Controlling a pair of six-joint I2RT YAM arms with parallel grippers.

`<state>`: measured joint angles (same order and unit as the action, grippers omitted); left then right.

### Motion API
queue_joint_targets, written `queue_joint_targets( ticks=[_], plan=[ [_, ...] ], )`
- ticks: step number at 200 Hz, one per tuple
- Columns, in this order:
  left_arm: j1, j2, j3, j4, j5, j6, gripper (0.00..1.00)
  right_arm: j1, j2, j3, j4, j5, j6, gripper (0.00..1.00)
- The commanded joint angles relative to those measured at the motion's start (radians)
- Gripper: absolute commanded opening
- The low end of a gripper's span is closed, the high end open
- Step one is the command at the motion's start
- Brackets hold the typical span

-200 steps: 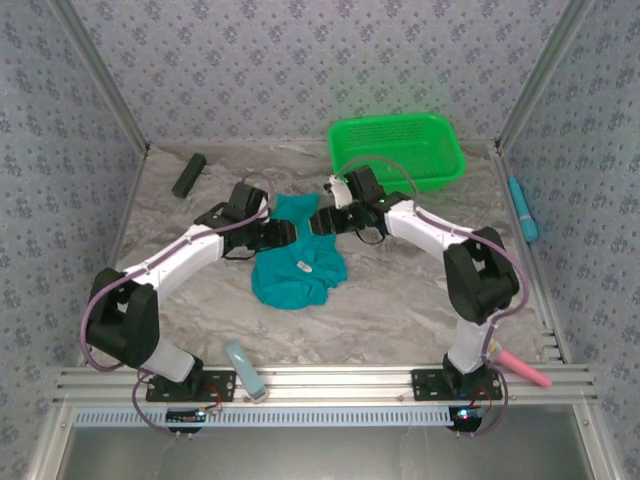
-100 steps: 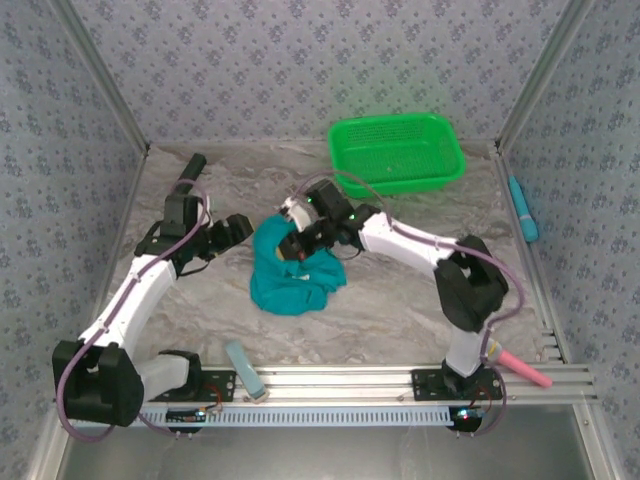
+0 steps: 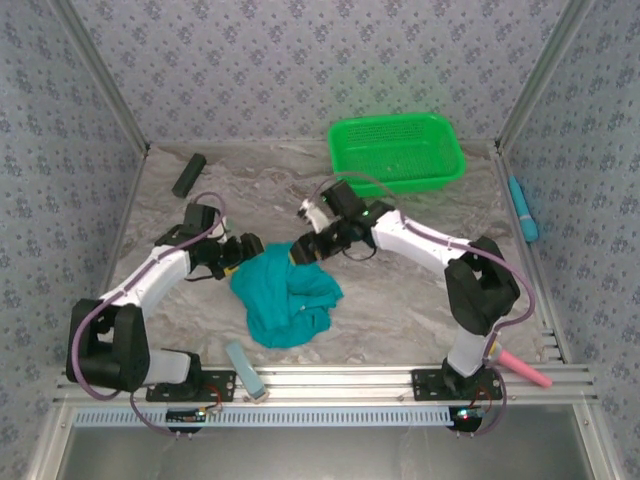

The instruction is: Fold the inside-out t-shirt

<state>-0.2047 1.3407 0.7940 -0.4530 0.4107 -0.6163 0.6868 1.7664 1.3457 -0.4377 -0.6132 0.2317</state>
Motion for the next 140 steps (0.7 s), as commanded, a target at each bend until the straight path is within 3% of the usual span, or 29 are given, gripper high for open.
queue_joint_targets(
  ticks=[1, 26, 42, 62, 89, 107, 140],
  plan=[
    [-0.038, 0.041, 0.002, -0.052, -0.052, 0.027, 0.77, -0.003, 0.047, 0.094, -0.053, 0.143, 0.022, 0.59],
    [-0.039, 0.07, -0.011, 0.032, 0.029, 0.028, 0.21, -0.001, 0.18, 0.127, 0.027, 0.175, 0.13, 0.59],
    [-0.041, 0.068, 0.015, 0.057, 0.077, 0.03, 0.0, 0.016, 0.263, 0.149, 0.063, 0.195, 0.177, 0.59],
    [-0.042, 0.062, 0.056, 0.078, 0.114, 0.045, 0.0, 0.046, 0.355, 0.199, 0.065, 0.173, 0.194, 0.52],
    [-0.042, 0.081, 0.175, 0.021, 0.156, 0.115, 0.0, 0.01, 0.344, 0.169, 0.187, 0.075, 0.293, 0.0],
    [-0.042, 0.092, 0.269, 0.017, 0.199, 0.138, 0.0, -0.044, 0.241, 0.139, 0.23, 0.081, 0.321, 0.0],
    [-0.077, 0.115, 0.528, -0.018, 0.248, 0.198, 0.0, -0.119, -0.078, 0.116, 0.12, 0.267, 0.244, 0.0]
  ],
)
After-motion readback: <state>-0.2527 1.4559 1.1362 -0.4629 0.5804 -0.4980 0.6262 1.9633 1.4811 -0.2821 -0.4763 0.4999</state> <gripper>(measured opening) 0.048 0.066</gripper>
